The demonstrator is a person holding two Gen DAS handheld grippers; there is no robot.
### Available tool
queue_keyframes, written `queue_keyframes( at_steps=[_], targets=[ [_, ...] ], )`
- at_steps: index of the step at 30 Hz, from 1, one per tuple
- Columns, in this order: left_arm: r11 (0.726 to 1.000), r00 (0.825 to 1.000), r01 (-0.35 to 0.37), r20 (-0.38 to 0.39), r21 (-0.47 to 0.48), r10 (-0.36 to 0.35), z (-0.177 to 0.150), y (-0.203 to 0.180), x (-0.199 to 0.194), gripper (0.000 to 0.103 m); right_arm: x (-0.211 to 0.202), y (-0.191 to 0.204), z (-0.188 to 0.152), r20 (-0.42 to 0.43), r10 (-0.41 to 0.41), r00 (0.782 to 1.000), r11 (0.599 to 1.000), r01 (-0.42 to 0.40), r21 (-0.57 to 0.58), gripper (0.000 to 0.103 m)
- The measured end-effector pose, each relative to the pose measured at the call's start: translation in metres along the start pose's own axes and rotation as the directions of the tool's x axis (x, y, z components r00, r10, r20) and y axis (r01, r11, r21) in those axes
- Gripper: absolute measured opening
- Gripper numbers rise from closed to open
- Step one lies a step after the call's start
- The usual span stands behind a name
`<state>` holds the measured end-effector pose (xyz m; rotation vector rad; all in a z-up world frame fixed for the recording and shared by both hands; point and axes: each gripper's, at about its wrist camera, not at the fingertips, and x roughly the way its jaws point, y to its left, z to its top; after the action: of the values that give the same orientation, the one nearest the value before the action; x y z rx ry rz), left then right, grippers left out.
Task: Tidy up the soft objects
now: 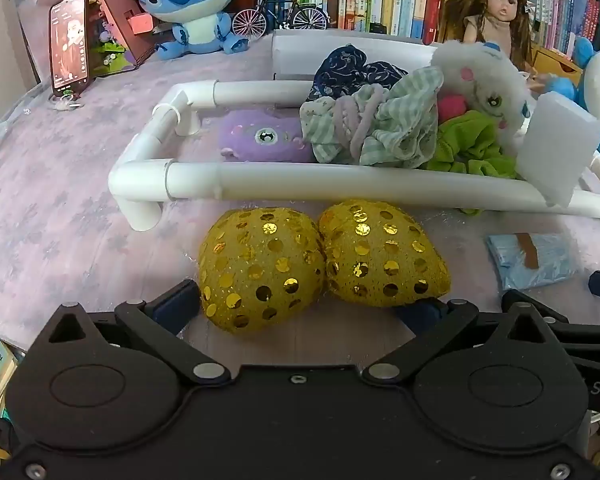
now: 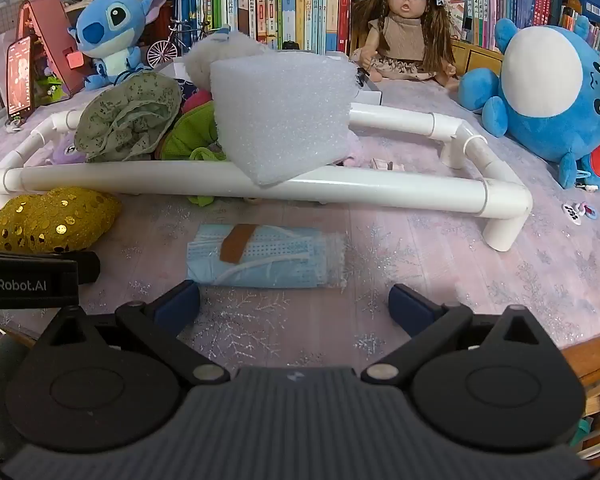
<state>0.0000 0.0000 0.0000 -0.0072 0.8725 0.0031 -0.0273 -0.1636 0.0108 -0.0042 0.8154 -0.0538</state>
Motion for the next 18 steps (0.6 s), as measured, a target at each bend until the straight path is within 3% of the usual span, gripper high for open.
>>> queue_keyframes(
  at_steps=[18],
  targets=[
    [1.000,1.000,-0.002,-0.002,0.001,0.002,0.0000,0.0000,0.0000,0.103,0.0007,0.0006,-0.0003,-0.005,-0.001,1.000,1.000,0.001,0.000,0.103]
  ],
)
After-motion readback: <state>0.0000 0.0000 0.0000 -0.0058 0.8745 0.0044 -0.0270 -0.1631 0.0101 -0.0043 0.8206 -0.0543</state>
